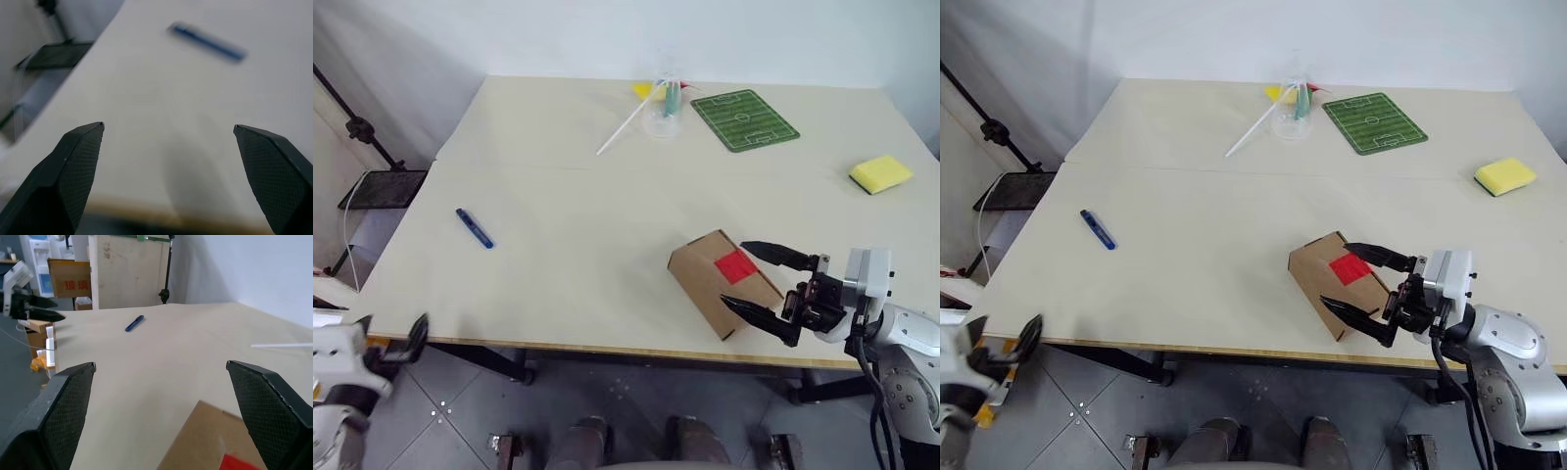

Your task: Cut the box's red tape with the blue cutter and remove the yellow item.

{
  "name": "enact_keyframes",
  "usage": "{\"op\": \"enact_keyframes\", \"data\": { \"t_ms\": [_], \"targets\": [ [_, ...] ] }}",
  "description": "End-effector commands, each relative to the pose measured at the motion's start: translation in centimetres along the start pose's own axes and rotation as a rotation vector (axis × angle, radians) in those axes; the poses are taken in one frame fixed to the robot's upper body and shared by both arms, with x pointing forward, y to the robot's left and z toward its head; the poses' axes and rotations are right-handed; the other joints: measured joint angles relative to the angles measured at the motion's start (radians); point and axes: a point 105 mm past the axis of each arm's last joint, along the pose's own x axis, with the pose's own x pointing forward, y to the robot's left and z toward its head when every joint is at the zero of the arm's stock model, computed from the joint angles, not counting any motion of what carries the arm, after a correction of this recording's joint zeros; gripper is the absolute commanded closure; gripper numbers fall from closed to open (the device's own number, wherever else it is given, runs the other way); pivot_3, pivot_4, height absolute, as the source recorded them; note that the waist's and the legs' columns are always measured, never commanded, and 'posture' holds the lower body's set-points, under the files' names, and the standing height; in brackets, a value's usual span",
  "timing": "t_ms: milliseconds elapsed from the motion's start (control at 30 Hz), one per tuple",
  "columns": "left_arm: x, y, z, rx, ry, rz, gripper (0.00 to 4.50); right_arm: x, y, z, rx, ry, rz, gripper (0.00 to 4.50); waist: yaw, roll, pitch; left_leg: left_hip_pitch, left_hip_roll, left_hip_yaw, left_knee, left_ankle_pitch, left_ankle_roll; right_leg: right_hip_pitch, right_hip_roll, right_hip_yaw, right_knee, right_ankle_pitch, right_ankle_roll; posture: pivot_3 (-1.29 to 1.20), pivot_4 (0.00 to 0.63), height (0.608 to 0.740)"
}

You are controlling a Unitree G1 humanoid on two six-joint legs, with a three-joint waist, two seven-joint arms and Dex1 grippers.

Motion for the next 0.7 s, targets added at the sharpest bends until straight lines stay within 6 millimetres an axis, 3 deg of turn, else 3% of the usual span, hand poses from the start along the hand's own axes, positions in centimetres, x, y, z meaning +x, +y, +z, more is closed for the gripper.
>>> {"op": "enact_keyframes", "data": {
  "t_ms": [33,167,267,367,533,700],
  "targets": [
    [3.1,-2.9,2.8,-0.064,-0.087,0.097,0.00,-0.5,1.8,1.1,-0.081,0.017,0.073,0.02,-0.002,0.000,0.000,0.000,0.000,0.000,0.000,0.000,0.000,0.000,0.000,0.000,0.001,0.000,0.000,0.00,0.150,0.740],
    [6.0,-4.5,4.0,-0.148,-0.087,0.286,0.00,-0.7,2.7,1.5,-0.090,0.008,0.054,0.02,-0.008,-0.003,-0.002,-0.001,0.001,-0.001,0.002,-0.001,-0.001,-0.002,0.004,-0.001,0.006,0.000,0.001,0.00,0.150,0.740],
    [9.5,-7.0,4.8,-0.166,-0.059,0.386,0.00,-1.5,3.0,1.0,-0.102,0.006,-0.005,0.02,-0.005,-0.010,-0.002,0.000,0.003,0.000,0.002,-0.001,-0.002,-0.002,0.008,0.000,0.008,0.000,0.001,0.00,0.150,0.740],
    [11.7,-7.7,4.7,-0.234,-0.020,0.483,0.00,-1.8,3.1,0.8,-0.068,0.018,-0.042,0.02,-0.005,-0.012,-0.002,0.000,0.003,0.000,0.003,-0.001,-0.003,-0.002,0.013,0.000,0.008,0.000,0.001,0.00,0.150,0.740],
    [13.7,-7.1,3.0,-0.243,0.106,0.684,0.00,-2.0,3.2,0.6,-0.058,0.024,-0.082,0.02,-0.005,-0.014,-0.001,0.000,0.004,0.002,0.003,-0.001,-0.003,-0.004,0.013,0.001,0.008,0.000,0.001,0.00,0.150,0.740],
    [15.1,-8.0,3.4,-0.187,0.114,0.628,0.00,-2.3,3.1,0.6,-0.056,0.027,-0.129,0.02,-0.003,-0.017,0.001,-0.002,0.003,0.002,0.003,-0.001,-0.004,-0.007,0.013,0.000,0.010,0.000,0.001,0.00,0.150,0.740]
  ]
}}
